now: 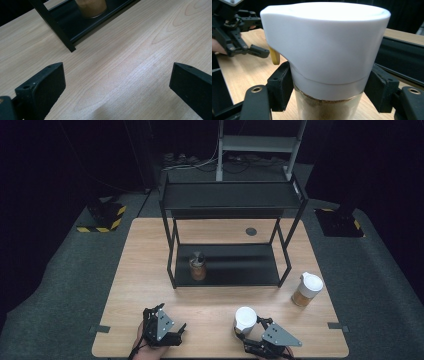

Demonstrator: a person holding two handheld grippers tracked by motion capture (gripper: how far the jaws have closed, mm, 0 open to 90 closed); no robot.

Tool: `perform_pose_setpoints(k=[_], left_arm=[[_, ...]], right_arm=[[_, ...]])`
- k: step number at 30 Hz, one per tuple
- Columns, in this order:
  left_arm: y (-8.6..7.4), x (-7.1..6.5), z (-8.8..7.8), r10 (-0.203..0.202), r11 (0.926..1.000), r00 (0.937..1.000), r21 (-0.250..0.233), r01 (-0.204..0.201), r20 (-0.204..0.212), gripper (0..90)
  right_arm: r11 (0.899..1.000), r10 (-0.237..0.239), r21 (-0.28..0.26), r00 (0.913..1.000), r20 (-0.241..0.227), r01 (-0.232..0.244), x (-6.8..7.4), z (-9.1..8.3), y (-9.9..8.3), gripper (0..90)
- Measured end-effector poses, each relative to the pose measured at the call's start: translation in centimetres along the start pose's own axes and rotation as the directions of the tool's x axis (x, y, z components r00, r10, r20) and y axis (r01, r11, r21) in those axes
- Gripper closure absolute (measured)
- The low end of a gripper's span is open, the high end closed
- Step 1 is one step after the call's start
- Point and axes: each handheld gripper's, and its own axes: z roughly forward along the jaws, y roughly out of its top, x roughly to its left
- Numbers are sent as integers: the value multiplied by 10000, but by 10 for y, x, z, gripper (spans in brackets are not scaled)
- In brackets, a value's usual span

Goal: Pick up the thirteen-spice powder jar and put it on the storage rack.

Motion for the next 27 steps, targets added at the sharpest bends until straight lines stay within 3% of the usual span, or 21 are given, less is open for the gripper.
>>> perform_pose_setpoints(k=[17, 27], left_arm=[[1, 0, 1, 101, 9999, 9999, 21, -101, -4, 8], [0, 0, 0, 116, 9999, 9999, -10, -116, 12, 8]], right_arm=[[9994, 179, -317, 9976, 670, -158, -7, -5, 3, 304], [9989, 181, -440, 9962, 850, -144, -10, 3, 11, 304]])
